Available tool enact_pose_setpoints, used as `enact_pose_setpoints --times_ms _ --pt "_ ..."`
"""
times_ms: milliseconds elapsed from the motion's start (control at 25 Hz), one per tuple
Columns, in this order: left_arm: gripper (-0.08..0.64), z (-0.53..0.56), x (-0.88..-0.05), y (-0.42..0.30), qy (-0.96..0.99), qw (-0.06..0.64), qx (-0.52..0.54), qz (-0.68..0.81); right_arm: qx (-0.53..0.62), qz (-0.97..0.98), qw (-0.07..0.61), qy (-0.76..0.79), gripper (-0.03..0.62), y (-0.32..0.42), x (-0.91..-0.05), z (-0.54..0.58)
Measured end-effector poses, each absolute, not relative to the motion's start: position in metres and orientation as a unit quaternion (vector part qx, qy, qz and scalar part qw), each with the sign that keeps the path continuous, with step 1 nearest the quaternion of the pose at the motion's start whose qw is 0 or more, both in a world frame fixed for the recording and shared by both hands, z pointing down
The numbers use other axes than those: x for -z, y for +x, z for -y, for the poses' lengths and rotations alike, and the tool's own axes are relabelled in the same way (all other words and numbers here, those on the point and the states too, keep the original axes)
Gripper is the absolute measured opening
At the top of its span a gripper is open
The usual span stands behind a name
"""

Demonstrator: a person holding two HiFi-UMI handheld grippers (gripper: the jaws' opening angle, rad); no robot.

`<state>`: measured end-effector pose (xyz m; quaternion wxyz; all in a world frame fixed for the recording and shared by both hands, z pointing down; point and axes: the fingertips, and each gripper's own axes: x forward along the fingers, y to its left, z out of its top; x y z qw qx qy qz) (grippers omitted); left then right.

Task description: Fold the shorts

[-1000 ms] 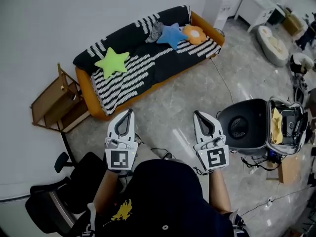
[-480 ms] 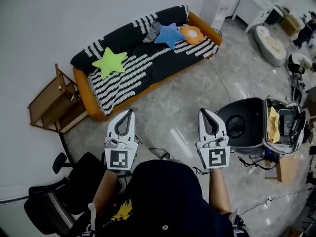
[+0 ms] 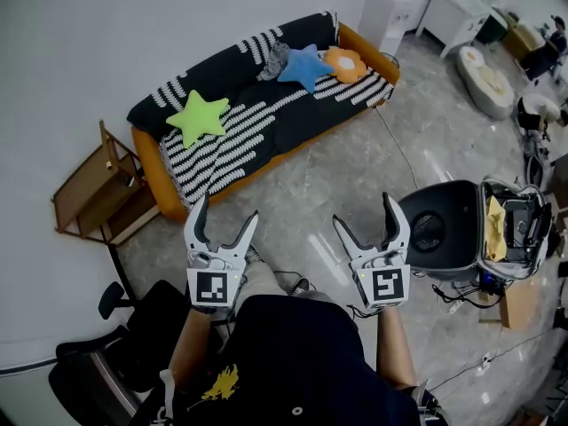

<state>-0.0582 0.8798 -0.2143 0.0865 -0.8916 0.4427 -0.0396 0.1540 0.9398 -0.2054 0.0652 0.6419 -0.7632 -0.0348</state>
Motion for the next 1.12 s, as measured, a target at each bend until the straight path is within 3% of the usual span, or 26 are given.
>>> enact_pose_setpoints --times_ms 80,160,680,760,880,1120 --pt "0.394 -0.867 0.207 -0.068 -0.889 0.085 0.053 -0.447 0.033 0.767 0.063 0.638 0.528 0.144 0.199 -0.925" --pt "0.397 -0.846 0.196 -0.081 -0.887 0.073 0.068 -0.451 0.026 0.770 0.082 0.633 0.557 0.133 0.185 -0.904" --pt "0.396 -0.611 0.178 -0.129 -0.886 0.045 0.041 -0.460 0.001 0.773 0.153 0.615 0.555 0.089 0.177 -0.671" --pt "0.396 -0.583 0.178 -0.137 -0.888 0.057 0.047 -0.453 -0.004 0.774 0.160 0.613 0.503 0.081 0.179 -0.642" --pt "0.396 -0.539 0.172 -0.152 -0.891 0.077 0.059 -0.443 -0.001 0.774 0.174 0.609 0.492 0.062 0.174 -0.601" --pt "0.396 -0.474 0.151 -0.146 -0.897 0.051 0.060 -0.434 -0.001 0.758 0.203 0.619 0.448 0.072 0.157 -0.534"
